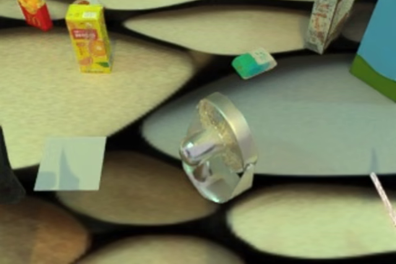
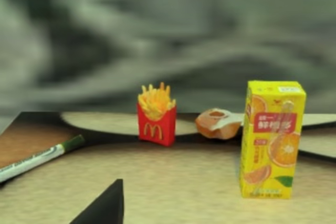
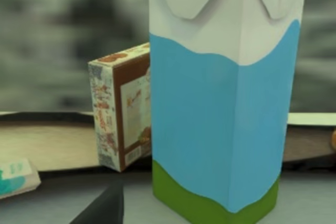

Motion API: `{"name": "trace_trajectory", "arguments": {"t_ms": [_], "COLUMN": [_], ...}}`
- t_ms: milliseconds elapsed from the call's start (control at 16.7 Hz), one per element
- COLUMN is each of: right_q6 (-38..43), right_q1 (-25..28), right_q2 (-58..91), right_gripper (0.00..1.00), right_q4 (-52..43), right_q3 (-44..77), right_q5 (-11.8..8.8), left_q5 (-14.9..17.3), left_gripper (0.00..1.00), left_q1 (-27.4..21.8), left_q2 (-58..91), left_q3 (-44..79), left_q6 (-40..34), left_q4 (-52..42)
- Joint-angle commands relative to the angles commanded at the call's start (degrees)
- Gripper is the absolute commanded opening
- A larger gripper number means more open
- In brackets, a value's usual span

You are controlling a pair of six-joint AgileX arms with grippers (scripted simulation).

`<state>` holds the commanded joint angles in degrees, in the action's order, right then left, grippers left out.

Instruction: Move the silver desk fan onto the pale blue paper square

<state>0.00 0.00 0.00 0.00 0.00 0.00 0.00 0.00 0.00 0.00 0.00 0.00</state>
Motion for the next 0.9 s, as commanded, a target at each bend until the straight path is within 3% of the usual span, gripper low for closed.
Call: {"name": "trace_trajectory", "arguments": {"t_ms": [420, 900], "right_q6": [0.00, 0.00], "right_q1": [0.00, 0.00], "right_q2": [0.00, 0.00], "right_gripper": [1.00, 1.00], "right_q4": [0.00, 0.00], "right_q3": [0.00, 0.00], "right_q5": [0.00, 0.00], "left_q5": [0.65, 1.79], "left_gripper": [1.00, 1.00], "left_q1": [-3.09, -14.85], "left_q2": [8.46, 44.46], "left_q3": [7.87, 43.11], "left_q6": [-3.13, -19.31], "left_q4": [-7.40, -35.63]}}
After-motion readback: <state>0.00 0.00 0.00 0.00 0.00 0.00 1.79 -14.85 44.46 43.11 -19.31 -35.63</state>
